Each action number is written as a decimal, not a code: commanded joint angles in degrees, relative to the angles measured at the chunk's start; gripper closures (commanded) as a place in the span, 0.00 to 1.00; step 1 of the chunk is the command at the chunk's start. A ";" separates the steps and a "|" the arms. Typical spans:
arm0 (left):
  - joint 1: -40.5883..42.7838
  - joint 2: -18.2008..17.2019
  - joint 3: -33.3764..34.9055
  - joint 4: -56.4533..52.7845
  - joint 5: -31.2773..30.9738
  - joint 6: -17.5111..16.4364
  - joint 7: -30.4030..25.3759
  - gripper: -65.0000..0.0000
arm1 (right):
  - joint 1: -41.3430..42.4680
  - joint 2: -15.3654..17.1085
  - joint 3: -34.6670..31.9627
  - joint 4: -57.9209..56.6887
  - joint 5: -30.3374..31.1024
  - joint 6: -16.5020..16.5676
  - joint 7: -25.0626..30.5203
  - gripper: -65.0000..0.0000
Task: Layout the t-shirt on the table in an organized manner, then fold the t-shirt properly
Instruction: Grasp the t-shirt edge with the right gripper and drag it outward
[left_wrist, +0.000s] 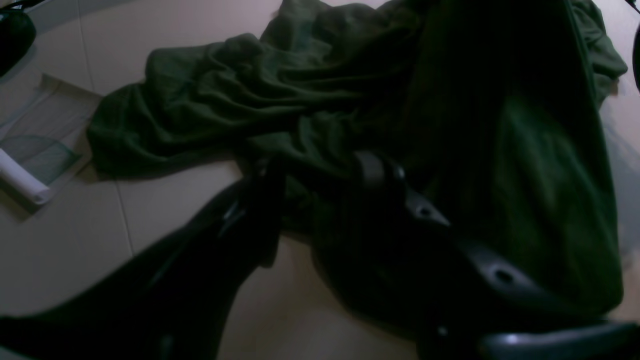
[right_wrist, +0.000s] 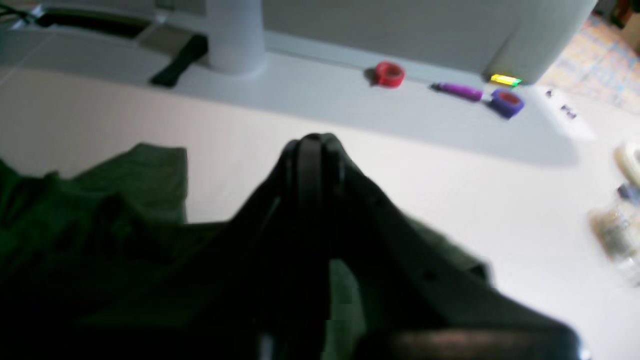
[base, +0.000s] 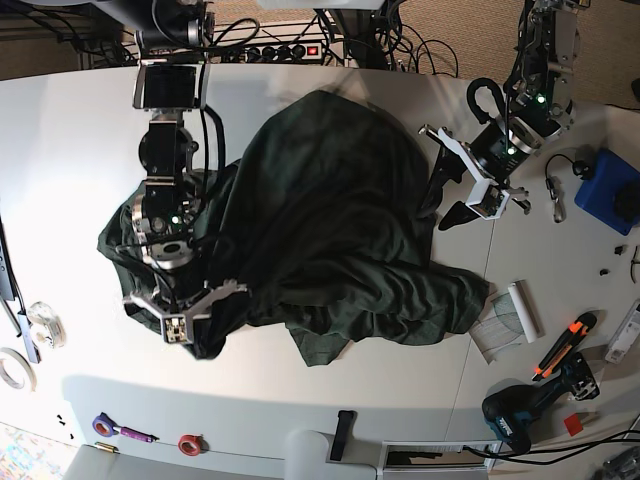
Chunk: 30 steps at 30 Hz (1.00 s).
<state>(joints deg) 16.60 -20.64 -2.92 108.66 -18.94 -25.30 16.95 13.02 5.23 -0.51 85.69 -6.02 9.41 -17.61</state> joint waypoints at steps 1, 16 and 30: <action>-0.42 -0.48 -0.22 0.79 -0.81 0.00 -1.49 0.64 | 2.49 0.17 0.09 -0.15 -0.31 -0.96 1.49 1.00; -0.42 -0.46 -0.22 0.79 -0.81 0.00 -1.49 0.64 | 16.50 0.15 0.09 -22.95 -3.04 -2.89 5.99 1.00; -0.42 -0.48 -0.22 0.79 0.20 0.00 -1.49 0.64 | 14.93 0.35 0.09 -22.12 -3.06 -2.86 1.20 0.48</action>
<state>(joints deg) 16.60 -20.64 -2.92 108.62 -18.15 -25.30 16.95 26.11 5.23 -0.49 62.19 -9.13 7.05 -18.09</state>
